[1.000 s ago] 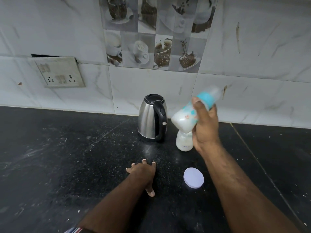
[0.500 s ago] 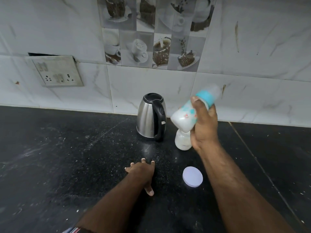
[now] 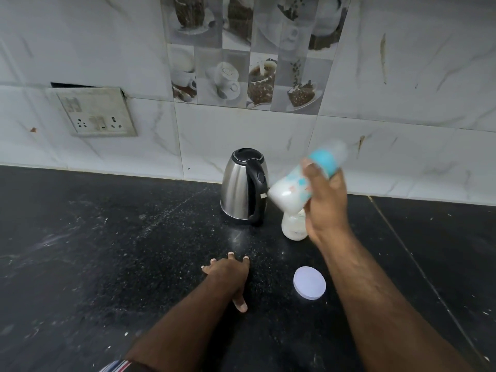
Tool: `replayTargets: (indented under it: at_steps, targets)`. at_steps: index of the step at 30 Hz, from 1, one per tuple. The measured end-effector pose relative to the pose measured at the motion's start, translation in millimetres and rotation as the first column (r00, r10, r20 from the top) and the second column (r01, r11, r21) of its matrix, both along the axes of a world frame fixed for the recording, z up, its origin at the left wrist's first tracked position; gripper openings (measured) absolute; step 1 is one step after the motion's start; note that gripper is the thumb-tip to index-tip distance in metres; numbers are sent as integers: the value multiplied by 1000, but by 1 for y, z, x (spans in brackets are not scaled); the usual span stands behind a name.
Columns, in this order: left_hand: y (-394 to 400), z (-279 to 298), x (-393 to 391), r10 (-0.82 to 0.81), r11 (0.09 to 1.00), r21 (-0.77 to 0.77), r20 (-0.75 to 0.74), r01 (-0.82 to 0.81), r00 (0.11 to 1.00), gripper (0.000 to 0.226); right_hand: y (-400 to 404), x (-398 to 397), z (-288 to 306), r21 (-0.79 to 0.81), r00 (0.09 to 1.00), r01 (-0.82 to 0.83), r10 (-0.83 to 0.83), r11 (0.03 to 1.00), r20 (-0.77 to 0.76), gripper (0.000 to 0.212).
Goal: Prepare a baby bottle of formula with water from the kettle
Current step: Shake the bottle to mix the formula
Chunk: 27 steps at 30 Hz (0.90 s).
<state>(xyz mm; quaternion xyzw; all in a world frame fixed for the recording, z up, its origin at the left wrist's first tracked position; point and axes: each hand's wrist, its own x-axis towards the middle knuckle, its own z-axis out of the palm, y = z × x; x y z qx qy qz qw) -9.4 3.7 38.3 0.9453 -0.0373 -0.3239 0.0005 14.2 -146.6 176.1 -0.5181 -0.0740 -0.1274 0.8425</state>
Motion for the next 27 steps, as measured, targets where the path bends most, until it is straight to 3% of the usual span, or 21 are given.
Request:
replayTargets:
  at_steps: [2,4,5,6,8,9,10,12,13,14,16,17,18,20,21,22,24,25,26,27]
  targets:
    - [0,-1,-1,2,1000,4,2,-2,1000,136,0,1,-2,8,1000,-7,7,1000,-7,50]
    - [0,-1,0,-1,1000,12,-4,1,1000,136,8,-9,-18,-322,991,-125,101,938,-90,60]
    - [0,-2,1,-3,1000,12,-7,3,1000,136,9,-11,-21,-371,992,-127,107,920,-74,62]
    - [-1,-2,1,-5,1000,11,-3,5,1000,136,8,-7,-18,-344,995,-95,80,934,-58,61]
    - [0,-3,1,-4,1000,7,7,4,1000,136,2,2,-4,-31,1000,-3,2,1000,-13,56]
    - [0,-3,0,0,1000,4,6,0,1000,136,1,6,-3,30,1000,25,-25,999,7,56]
    - [0,-2,0,3,1000,4,0,-3,1000,136,2,4,-4,4,1000,3,-3,1000,-7,58]
    - [-1,0,1,2,1000,9,-18,-1,1000,136,10,-8,-17,-331,993,-103,78,938,-86,64]
    - [-1,1,1,1,1000,11,-22,-1,1000,136,11,-11,-21,-387,993,-116,95,915,-73,65]
    - [-1,1,2,-1,1000,11,-17,1,1000,136,9,-6,-22,-367,996,-89,72,926,-60,62]
    - [-1,-1,1,-3,1000,8,1,3,1000,136,4,2,-10,-64,999,12,-15,998,-33,55]
    - [-1,-2,1,-2,1000,8,5,2,1000,137,3,5,-11,-4,999,48,-48,999,-24,53]
    - [0,-2,1,-2,1000,12,4,2,1000,137,3,3,-12,-25,998,35,-36,999,-44,55]
    - [-1,-2,2,-7,1000,20,-10,7,1000,137,10,-9,-27,-349,992,-79,39,934,-122,65]
    - [-1,-2,3,-7,1000,21,-17,7,1000,137,11,-13,-30,-408,992,-100,58,907,-115,66]
    - [-1,-3,4,-7,1000,20,-19,8,1000,137,9,-10,-29,-398,994,-73,32,914,-109,64]
    - [-1,-4,4,-5,1000,16,-6,5,1000,138,3,1,-16,-79,997,4,-9,997,-71,56]
    - [-1,-5,4,-3,1000,16,0,3,1000,139,4,5,-17,-4,998,22,-22,1000,-50,53]
    - [-1,-6,4,-4,1000,20,2,4,1000,139,6,3,-19,-11,998,-6,6,1000,-64,55]
    - [-1,-6,4,-10,1000,26,0,10,1000,139,9,-4,-26,-128,992,-63,47,990,-121,60]
